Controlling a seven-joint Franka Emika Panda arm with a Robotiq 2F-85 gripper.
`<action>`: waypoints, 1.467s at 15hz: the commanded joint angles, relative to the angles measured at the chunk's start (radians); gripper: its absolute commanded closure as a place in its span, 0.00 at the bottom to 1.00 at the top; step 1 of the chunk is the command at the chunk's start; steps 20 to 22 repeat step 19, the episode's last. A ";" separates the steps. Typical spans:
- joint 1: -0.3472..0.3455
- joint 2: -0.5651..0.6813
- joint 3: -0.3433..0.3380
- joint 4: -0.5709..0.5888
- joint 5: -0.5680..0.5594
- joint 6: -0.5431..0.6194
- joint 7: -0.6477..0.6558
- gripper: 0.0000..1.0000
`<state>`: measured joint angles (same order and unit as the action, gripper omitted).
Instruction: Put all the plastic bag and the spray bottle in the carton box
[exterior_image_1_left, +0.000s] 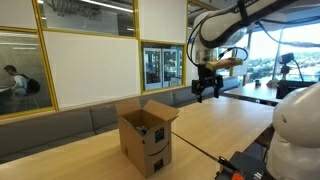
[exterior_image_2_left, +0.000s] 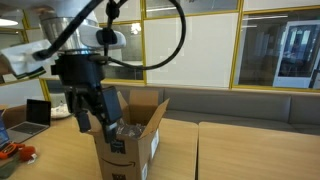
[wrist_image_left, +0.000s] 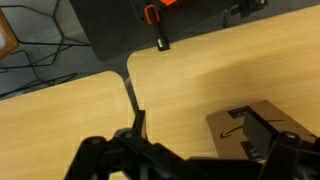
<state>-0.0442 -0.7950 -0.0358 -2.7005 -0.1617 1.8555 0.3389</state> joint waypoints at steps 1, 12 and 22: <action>-0.004 -0.137 -0.053 -0.056 0.126 0.015 -0.121 0.00; -0.044 -0.146 -0.054 -0.038 0.211 -0.035 -0.184 0.00; -0.044 -0.145 -0.052 -0.039 0.211 -0.035 -0.183 0.00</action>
